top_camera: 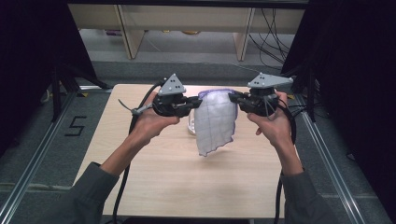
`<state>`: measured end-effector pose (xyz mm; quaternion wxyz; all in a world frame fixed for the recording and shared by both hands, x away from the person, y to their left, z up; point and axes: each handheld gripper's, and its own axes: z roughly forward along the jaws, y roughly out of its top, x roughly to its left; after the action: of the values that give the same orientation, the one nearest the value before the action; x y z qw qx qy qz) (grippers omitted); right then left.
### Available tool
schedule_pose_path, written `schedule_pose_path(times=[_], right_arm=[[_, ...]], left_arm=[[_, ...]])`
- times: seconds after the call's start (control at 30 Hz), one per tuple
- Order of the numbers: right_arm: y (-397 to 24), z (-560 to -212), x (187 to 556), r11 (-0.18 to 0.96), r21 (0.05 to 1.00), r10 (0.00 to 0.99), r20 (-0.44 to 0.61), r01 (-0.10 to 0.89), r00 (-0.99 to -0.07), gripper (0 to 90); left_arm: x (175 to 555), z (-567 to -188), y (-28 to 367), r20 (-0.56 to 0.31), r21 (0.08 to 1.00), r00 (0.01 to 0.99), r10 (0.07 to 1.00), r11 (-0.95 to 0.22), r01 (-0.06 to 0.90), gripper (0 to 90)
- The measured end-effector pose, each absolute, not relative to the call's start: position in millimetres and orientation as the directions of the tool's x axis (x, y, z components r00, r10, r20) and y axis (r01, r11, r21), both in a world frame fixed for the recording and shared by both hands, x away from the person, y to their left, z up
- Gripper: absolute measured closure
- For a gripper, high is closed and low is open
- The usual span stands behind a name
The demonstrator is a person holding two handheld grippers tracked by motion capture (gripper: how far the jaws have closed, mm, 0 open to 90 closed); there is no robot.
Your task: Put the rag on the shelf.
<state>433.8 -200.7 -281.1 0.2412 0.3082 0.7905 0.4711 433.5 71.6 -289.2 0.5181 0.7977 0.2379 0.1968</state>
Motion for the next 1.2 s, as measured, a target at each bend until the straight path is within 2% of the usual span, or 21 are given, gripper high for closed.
schedule_pose_path(times=[1.0,1.13,1.2], right_arm=[[-183.4,-237.1,509.4,0.297,0.916,0.785,-0.073,0.27,-0.615,83.3],[-181.2,-235.1,519.0,0.295,0.914,0.793,-0.072,0.278,-0.605,83.2],[-178.2,-237.7,530.5,0.271,0.912,0.804,-0.039,0.307,-0.594,83.1]], left_arm=[[513.6,-249.5,66.6,0.09,0.946,0.688,0.72,-0.277,0.167,82.6],[525.6,-251.8,66.2,0.064,0.95,0.67,0.74,-0.25,0.185,82.7],[537.6,-256.8,65.0,0.046,0.95,0.661,0.749,-0.237,0.202,82.7]])
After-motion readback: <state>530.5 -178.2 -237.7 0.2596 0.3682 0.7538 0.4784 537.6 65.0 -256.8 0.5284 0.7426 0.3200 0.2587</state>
